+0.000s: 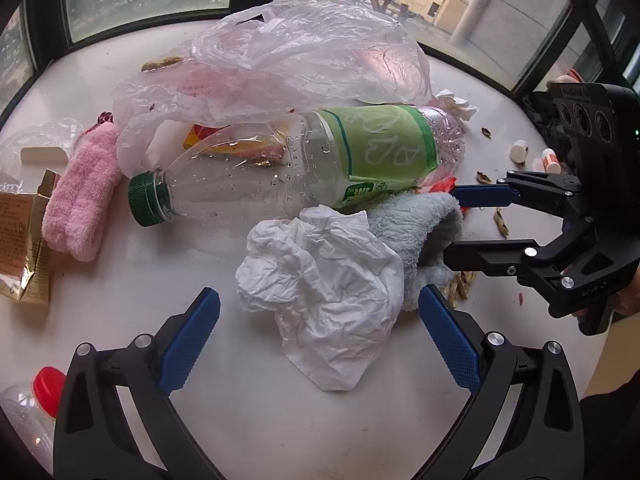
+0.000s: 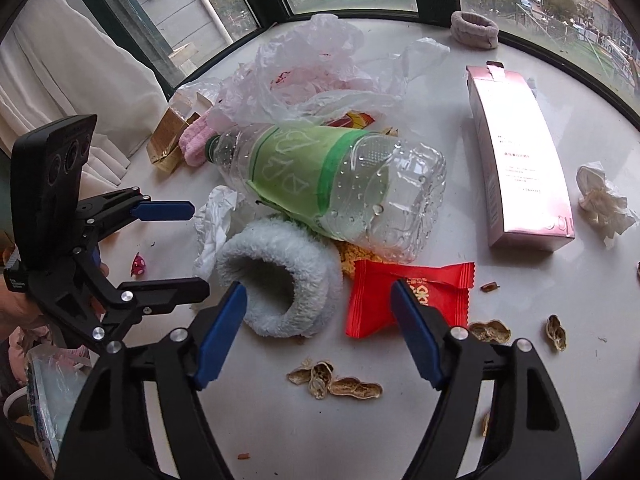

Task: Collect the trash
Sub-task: 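Reach the left tool to the crumpled white tissue while the right tool reaches the fuzzy ring, then close the left tool on the tissue while the right tool grips the fuzzy ring, then carry the tissue and fuzzy ring with both tools over the trash bin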

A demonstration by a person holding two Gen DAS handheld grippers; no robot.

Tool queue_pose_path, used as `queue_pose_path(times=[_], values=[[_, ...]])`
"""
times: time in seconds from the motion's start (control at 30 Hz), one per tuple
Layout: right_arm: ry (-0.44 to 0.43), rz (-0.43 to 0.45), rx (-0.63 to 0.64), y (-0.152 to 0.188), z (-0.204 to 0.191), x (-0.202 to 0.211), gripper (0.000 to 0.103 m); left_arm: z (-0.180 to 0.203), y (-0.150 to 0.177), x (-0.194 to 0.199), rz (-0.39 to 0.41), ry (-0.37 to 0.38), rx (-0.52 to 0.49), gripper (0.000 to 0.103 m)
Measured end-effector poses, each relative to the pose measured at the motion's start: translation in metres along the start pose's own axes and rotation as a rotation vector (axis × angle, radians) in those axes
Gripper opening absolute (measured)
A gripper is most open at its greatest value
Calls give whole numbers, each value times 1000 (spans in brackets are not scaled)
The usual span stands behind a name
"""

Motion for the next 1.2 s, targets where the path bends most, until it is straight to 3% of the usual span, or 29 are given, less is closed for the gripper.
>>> queue_pose_path(times=[0.1,0.3,0.57,0.67,1.2], values=[[-4,6,3,-1,0,-2,71,0,-2,-5,5,18,-3,95],[2,2,0,-5,-1,-9,61,4,-1,-14,-7,37,-5,74],[-7,-2,-21,-6,-3,-15,28,12,-3,-18,-13,63,36,27],[-15,0,-22,-7,-7,-13,22,18,-4,-17,-12,70,41,18],[6,19,-39,-6,-11,29,18,48,-10,35,51,66,84,15]])
Point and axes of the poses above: each gripper's, at about its wrist camera, not at the fingertips, and x roughly against the way its jaws point, z to its right, y to its underside, the point moved 7 cm from there along -x, roughly the way its jaws point, and after that the axes turned 8 degrees about z, right-handed, at the moved point
